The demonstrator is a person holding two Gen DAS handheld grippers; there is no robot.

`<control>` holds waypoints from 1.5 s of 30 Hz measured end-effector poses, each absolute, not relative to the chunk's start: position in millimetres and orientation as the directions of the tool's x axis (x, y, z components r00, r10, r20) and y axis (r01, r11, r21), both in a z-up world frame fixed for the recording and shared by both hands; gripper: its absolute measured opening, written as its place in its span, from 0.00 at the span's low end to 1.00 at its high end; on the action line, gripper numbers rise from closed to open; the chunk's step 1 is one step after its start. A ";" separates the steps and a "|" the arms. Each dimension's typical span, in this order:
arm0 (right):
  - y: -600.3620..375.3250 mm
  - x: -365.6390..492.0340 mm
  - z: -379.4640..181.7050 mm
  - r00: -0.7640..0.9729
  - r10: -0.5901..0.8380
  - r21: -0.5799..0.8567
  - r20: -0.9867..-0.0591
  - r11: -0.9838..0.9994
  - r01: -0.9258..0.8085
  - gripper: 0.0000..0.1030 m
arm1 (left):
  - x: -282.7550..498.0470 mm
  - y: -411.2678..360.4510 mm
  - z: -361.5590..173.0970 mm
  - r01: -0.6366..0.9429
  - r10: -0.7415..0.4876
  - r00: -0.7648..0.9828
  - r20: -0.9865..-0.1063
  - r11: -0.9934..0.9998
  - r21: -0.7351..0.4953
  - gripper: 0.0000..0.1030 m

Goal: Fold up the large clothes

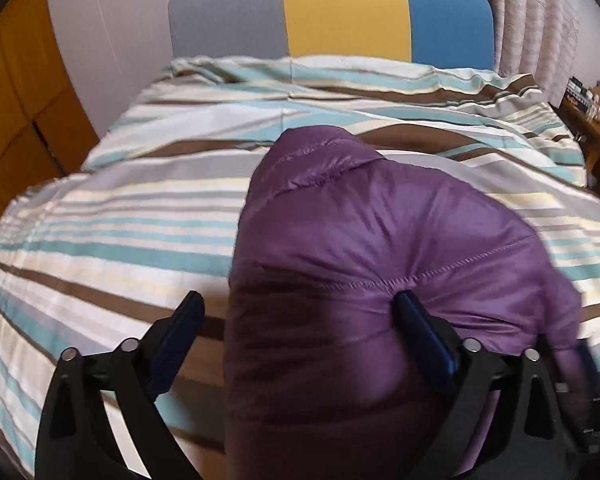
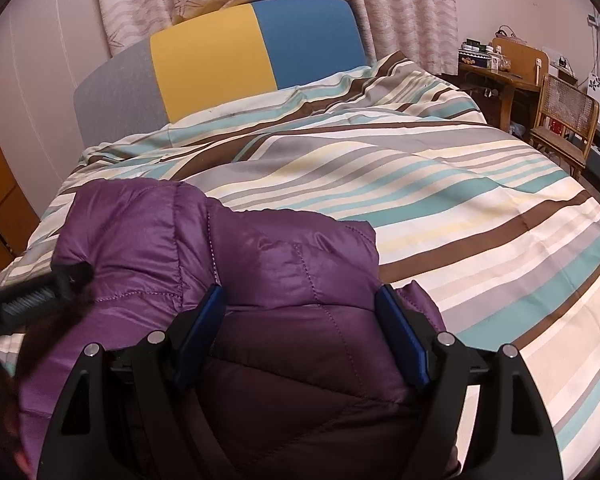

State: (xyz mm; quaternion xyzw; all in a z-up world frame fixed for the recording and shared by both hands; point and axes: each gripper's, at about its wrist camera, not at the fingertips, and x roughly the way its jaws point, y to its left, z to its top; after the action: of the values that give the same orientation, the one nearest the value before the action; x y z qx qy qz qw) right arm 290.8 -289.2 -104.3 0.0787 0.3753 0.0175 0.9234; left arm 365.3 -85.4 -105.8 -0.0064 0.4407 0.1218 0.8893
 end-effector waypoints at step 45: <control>-322.9 267.0 -118.1 0.699 0.207 0.336 -0.685 0.940 0.051 0.91 | 281.5 -91.3 -120.4 -0.004 0.004 0.748 -0.664 1.000 0.002 0.97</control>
State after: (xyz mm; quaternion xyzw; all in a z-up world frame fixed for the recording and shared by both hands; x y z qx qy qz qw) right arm 267.0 -322.9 -118.1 0.1672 0.3857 0.0430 0.9063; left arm 281.5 -91.3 -120.4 0.0002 0.3549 0.0023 0.9349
